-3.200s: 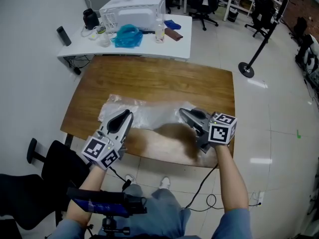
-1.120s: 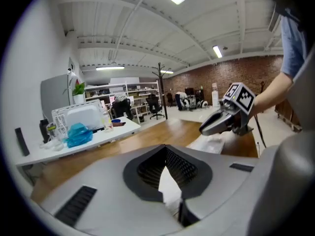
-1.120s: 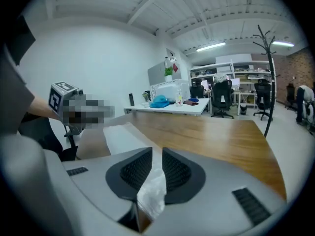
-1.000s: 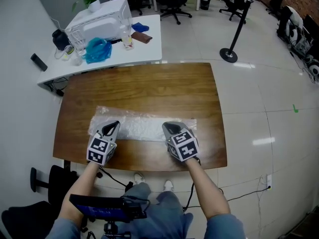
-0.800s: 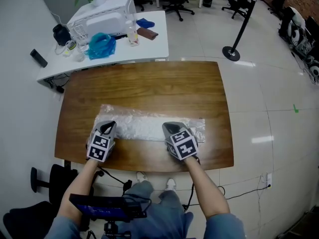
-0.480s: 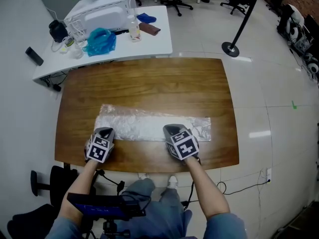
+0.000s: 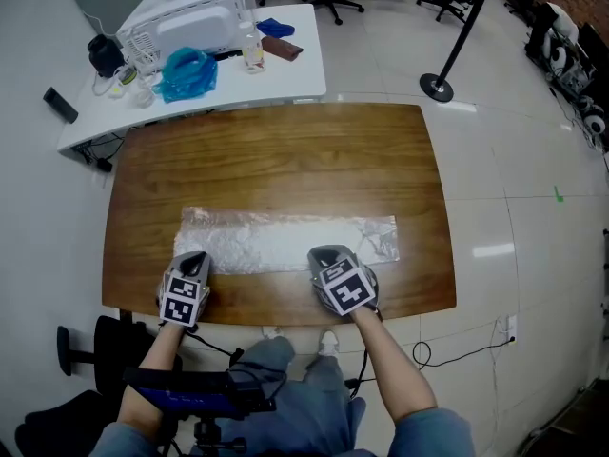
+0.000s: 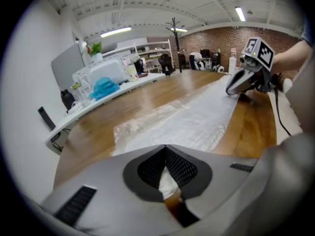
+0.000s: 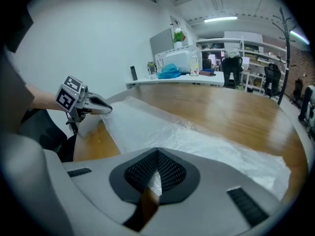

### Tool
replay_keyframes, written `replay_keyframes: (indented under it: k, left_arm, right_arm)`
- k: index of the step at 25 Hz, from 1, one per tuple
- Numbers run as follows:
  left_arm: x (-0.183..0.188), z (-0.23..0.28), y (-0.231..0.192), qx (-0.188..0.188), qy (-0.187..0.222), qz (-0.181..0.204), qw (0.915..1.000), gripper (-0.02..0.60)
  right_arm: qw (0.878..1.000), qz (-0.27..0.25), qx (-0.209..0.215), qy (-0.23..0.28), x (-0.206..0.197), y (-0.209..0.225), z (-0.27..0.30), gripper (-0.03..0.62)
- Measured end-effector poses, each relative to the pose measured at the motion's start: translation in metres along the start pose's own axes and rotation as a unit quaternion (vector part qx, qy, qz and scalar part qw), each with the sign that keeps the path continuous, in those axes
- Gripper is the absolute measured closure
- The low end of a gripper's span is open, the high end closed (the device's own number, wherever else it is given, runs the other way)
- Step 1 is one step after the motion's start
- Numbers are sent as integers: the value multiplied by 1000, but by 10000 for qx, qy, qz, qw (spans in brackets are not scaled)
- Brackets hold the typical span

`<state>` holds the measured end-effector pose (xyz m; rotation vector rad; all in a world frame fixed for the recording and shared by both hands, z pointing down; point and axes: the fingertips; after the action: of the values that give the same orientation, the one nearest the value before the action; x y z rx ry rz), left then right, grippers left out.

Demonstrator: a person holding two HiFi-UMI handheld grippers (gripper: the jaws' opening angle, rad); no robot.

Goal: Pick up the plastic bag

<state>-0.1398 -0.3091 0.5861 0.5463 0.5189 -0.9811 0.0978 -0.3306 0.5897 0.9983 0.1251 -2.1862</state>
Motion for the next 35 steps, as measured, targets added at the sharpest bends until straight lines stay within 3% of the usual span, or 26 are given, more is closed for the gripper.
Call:
replay_keyframes:
  k: [3, 8, 13, 17, 20, 23, 28, 35]
  left_arm:
    - [21, -15, -28, 539, 488, -121, 9973, 566]
    - [-1, -2, -42, 484, -52, -69, 9988, 566]
    - [-17, 11, -31, 346, -310, 58, 9989, 566]
    - [-20, 8, -35, 480, -298, 16, 9984, 563]
    - [-3, -2, -43, 686, 6, -52, 9976, 563]
    - [16, -4, -34, 596, 271, 57, 9978, 563]
    - [4, 8, -22, 379, 47, -38, 9993, 563]
    - [-7, 18, -23, 268, -171, -182, 9993, 562]
  right_arm:
    - [9985, -12, -502, 230, 6, 34, -26, 594]
    - [9901, 382, -1350, -46, -29, 112, -61, 594]
    - [9872, 671, -1445, -68, -43, 125, -62, 594]
    - [9881, 589, -1421, 6, -38, 122, -66, 594]
    - [9847, 549, -1605, 395, -21, 132, -90, 594]
    - [9814, 654, -1759, 408, -21, 152, -99, 594]
    - [9800, 825, -1810, -41, -54, 164, -91, 594]
    - [9795, 964, -1763, 140, -57, 161, -91, 594]
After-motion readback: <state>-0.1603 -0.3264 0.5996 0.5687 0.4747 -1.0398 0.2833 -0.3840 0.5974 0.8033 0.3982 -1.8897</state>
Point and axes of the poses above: the fingertips, and each gripper's own axes: z forward along the fingers, y to its right, x out of its top, and after that the axes turned 1 degree about x, right-handed
